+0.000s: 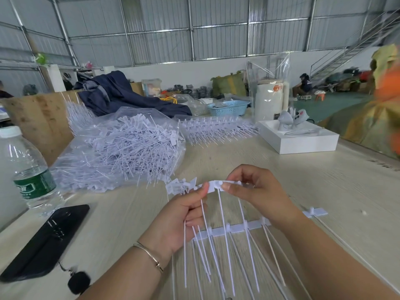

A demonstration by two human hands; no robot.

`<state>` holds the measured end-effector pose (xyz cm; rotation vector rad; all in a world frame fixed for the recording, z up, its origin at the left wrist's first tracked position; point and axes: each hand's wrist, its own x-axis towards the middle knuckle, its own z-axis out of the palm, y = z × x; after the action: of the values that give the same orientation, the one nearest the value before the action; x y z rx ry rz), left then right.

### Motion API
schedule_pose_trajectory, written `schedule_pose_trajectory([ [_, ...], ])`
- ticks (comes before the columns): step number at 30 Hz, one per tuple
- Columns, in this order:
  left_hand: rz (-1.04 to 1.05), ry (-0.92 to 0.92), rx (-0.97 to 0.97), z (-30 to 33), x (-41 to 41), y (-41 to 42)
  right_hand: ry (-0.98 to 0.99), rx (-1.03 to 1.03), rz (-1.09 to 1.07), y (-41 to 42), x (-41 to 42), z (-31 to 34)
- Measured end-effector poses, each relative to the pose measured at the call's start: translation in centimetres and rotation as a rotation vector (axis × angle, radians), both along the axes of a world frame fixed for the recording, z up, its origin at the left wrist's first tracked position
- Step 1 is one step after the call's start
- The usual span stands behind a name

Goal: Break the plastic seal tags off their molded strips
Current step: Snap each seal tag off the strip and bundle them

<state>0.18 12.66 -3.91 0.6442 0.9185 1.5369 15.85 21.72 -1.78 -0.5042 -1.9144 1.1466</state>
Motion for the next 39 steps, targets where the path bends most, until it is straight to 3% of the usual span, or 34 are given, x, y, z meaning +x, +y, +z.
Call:
schedule_pose_trajectory([
  [4, -0.049, -0.027, 0.004, 0.0, 0.1, -0.2, 0.012, -0.091, 0.086, 0.3, 0.1, -0.1],
  [8, -0.23, -0.041, 0.031, 0.5, 0.2, -0.7, 0.01, -0.163, 0.165, 0.6, 0.3, -0.2],
  [13, -0.312, 0.024, -0.067, 0.4, 0.5, -1.0, -0.005, -0.18, 0.301, 0.4, 0.0, -0.8],
  [18, -0.294, 0.014, -0.058, 0.7, 0.5, -0.5, 0.01, -0.2, 0.283, 0.4, -0.2, -1.0],
  [24, -0.231, 0.076, -0.089, 0.8, 0.0, -0.3, 0.126, -0.216, 0.093, 0.8, -0.1, -0.8],
  [28, -0.126, -0.04, -0.079, 0.7, 0.1, -0.2, 0.109, -0.229, 0.071, 1.0, 0.1, -0.7],
  [31, -0.096, -0.001, -0.076, 0.7, 0.2, -0.2, 0.095, -0.227, 0.08, 1.0, 0.1, -0.7],
  [35, -0.115, 0.028, -0.082, 0.8, 0.0, -0.2, 0.05, -0.166, 0.058, 1.0, 0.0, -1.0],
  [39, 0.005, 0.037, -0.061, 0.7, 0.0, -0.1, 0.022, -0.04, -0.007, 0.8, -0.3, -1.2],
])
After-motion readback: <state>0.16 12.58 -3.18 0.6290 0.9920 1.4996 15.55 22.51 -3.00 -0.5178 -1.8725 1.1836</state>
